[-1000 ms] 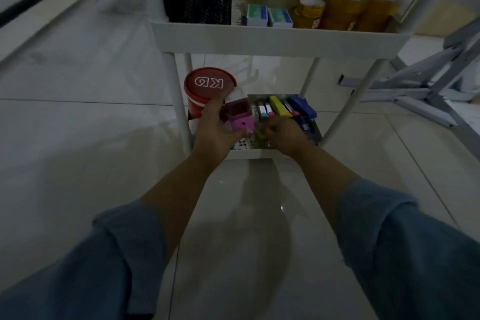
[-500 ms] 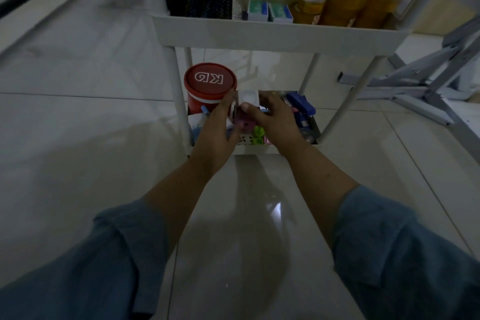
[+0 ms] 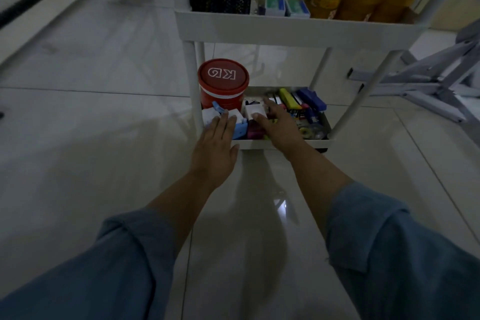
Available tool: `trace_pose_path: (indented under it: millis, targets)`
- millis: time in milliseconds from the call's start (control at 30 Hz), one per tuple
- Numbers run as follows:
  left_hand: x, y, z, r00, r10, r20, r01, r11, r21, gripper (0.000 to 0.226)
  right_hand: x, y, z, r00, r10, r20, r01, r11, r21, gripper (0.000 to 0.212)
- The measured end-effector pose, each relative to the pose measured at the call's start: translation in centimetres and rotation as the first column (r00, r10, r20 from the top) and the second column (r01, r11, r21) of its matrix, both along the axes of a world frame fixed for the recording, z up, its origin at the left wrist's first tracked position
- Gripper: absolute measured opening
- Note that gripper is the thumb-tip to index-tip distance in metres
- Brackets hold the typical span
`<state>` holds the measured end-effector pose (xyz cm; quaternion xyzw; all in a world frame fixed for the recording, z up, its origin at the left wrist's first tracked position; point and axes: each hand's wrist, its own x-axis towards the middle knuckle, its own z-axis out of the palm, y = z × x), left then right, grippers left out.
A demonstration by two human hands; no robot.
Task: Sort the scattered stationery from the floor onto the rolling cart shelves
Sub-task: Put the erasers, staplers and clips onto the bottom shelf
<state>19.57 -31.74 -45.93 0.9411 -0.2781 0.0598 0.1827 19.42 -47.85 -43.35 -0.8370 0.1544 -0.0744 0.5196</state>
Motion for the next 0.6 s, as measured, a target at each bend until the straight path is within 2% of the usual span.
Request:
trace_pose_path:
  millis: [233,400,600]
  targets:
    - [0.1,0.1,0.3,0.995,-0.007,-0.103,0.005,1.000,-0.017,0.064,-0.1,0.8,0.1,0.995,0.059,-0.082,-0.074,0.977,-0.201,0.049]
    - [-0.6,0.4,1.1,0.991,0.007,-0.131,-0.013,0.999,-0.046,0.063,-1.3,1.3,0.2,0.997,0.040,-0.058,-0.049,0.984,-0.170,0.046]
    - [-1.7,0.6,2.4,0.989,-0.008,-0.149,0.011,1.000,0.023,0.062,-3.9,1.2,0.7,0.994,-0.108,0.004,0.107,0.986,-0.124,0.044]
